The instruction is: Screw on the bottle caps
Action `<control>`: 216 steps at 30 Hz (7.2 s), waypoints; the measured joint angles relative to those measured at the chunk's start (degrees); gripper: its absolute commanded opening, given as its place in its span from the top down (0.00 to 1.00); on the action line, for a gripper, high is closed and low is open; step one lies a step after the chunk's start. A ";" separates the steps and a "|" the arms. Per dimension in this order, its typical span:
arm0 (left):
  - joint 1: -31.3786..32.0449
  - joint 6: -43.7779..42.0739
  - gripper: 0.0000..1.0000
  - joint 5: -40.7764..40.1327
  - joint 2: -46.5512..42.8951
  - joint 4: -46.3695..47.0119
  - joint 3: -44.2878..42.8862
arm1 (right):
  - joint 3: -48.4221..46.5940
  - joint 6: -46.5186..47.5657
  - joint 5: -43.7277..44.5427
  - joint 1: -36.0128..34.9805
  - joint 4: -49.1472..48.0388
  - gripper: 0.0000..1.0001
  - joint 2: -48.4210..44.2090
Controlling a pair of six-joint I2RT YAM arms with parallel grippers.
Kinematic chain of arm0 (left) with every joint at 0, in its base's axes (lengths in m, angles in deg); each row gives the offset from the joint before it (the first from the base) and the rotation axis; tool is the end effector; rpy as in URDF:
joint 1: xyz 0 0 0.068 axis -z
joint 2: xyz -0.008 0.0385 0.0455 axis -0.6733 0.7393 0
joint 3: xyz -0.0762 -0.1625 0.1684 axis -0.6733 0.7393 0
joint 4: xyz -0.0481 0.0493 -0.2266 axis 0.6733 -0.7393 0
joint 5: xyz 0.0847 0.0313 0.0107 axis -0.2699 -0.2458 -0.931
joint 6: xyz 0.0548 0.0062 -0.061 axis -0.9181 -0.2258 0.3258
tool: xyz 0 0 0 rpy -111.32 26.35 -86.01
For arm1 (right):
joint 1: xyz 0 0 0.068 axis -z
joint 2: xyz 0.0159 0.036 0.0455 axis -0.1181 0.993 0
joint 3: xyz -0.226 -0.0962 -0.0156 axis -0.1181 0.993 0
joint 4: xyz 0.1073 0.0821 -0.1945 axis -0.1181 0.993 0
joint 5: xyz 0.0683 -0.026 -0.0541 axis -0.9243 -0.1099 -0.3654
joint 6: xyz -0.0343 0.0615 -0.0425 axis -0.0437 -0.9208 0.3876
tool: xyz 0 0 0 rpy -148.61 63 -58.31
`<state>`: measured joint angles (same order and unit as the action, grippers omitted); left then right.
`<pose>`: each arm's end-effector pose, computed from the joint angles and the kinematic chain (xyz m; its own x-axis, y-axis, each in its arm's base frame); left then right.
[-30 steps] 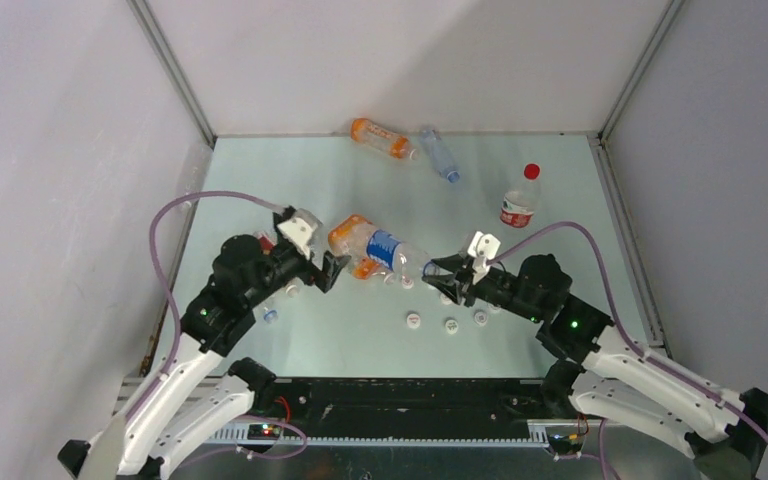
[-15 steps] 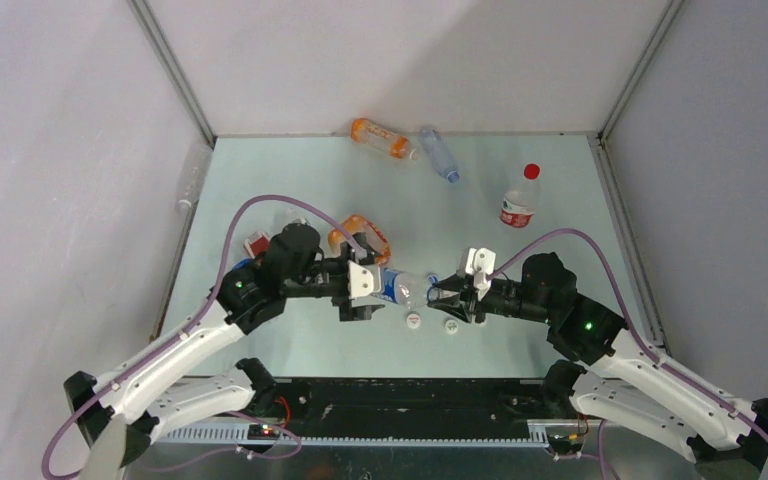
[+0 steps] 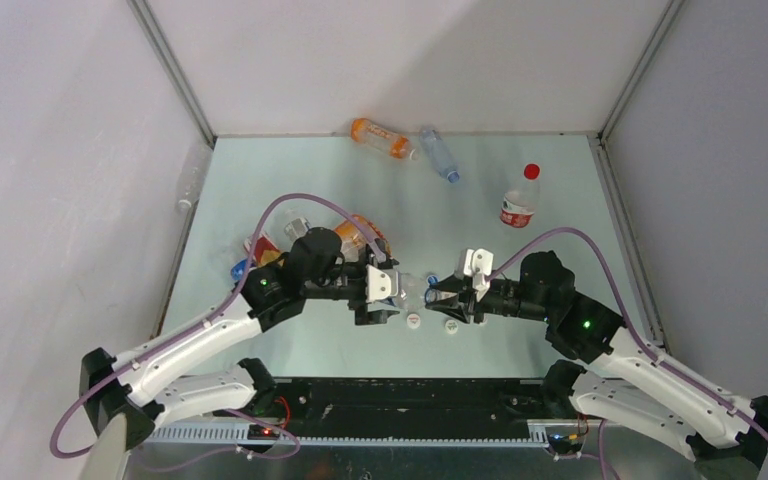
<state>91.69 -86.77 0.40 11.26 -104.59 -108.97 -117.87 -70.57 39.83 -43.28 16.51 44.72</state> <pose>0.1291 -0.2008 0.2739 0.2814 0.4514 -0.8468 0.9457 0.0192 0.3246 0.1027 0.1709 0.2946 0.0525 -0.2040 -0.9776 -0.9704 0.2206 -0.0981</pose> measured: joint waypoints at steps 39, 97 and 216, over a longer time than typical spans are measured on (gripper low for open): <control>2.27 14.75 0.46 -14.69 1.57 9.99 4.17 | -0.31 -14.86 15.54 2.82 1.70 0.01 0.15; 2.25 29.75 0.52 -34.58 -11.21 18.23 16.65 | -19.47 -44.00 35.06 21.14 13.51 0.55 59.91; 6.23 14.53 0.71 -15.74 -6.10 37.22 25.64 | -24.35 -6.29 2.86 1.75 24.20 1.00 20.11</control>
<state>97.92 -72.24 -15.33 5.16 -67.37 -83.33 -142.22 -76.87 42.70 -41.53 40.70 64.83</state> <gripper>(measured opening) 0.547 0.344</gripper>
